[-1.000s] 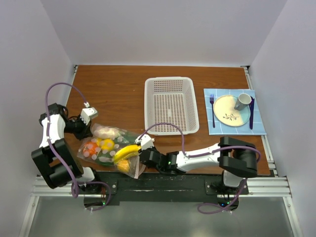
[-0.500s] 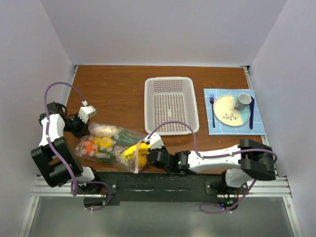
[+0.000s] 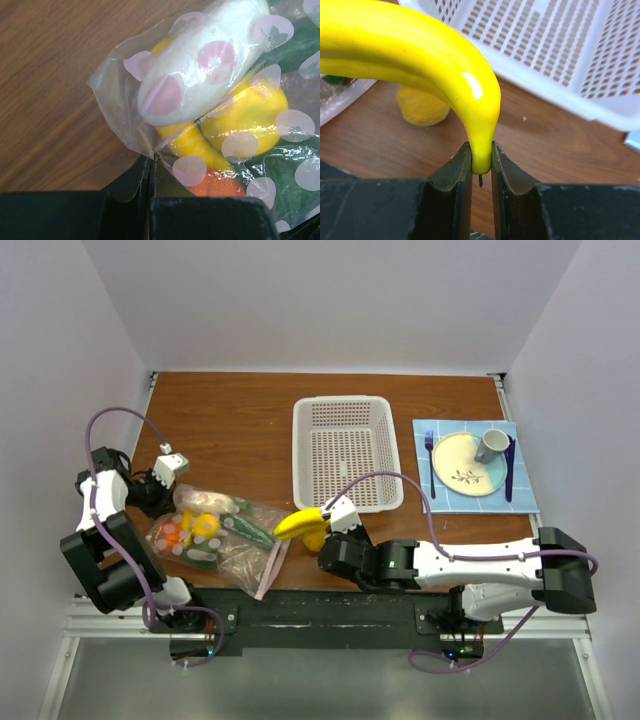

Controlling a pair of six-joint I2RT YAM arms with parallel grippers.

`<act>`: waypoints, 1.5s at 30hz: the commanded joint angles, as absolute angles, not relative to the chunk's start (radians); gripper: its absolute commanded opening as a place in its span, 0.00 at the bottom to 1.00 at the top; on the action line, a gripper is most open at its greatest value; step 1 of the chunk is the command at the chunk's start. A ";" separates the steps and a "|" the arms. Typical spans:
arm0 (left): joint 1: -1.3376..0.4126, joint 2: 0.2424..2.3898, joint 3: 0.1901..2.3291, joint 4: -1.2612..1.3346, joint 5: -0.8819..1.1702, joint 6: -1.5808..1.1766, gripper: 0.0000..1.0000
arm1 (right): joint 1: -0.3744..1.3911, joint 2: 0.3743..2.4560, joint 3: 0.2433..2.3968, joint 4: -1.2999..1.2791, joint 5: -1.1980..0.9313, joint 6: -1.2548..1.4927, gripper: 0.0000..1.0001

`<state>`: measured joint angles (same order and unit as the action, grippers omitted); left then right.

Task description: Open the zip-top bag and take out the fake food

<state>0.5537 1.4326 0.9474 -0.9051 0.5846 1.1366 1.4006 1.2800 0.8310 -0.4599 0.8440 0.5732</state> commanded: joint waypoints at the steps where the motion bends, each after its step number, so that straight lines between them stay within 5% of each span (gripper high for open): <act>1: 0.560 1.399 0.922 -0.900 0.566 1.154 0.00 | 1.344 1.267 0.981 -0.374 0.982 0.402 0.01; 9: 0.561 1.378 0.940 -0.933 0.577 1.158 0.00 | 1.025 1.288 1.111 -0.356 0.832 0.319 0.00; 17: 0.561 1.347 0.954 -0.970 0.601 1.167 0.00 | 0.925 1.497 1.134 -0.434 0.762 0.379 0.06; 21: 0.560 1.348 0.934 -0.963 0.584 1.173 0.00 | 0.905 1.546 1.181 -0.476 0.741 0.385 0.41; 22: 0.561 1.348 0.931 -0.962 0.584 1.170 0.00 | 0.907 1.545 1.189 -0.474 0.747 0.382 0.67; 25: 0.561 1.345 0.931 -0.963 0.589 1.172 0.00 | 0.907 1.533 1.224 -0.483 0.756 0.350 0.99; 29: 0.561 1.347 0.939 -0.963 0.591 1.167 0.00 | 0.914 1.421 1.223 -0.456 0.665 0.266 0.99; 36: 0.561 1.358 0.933 -0.956 0.586 1.161 0.00 | 1.194 1.212 1.033 -0.397 0.600 0.294 0.99; 45: 0.561 1.355 0.927 -0.959 0.594 1.155 0.00 | 1.367 1.319 0.842 -0.213 0.512 0.428 0.99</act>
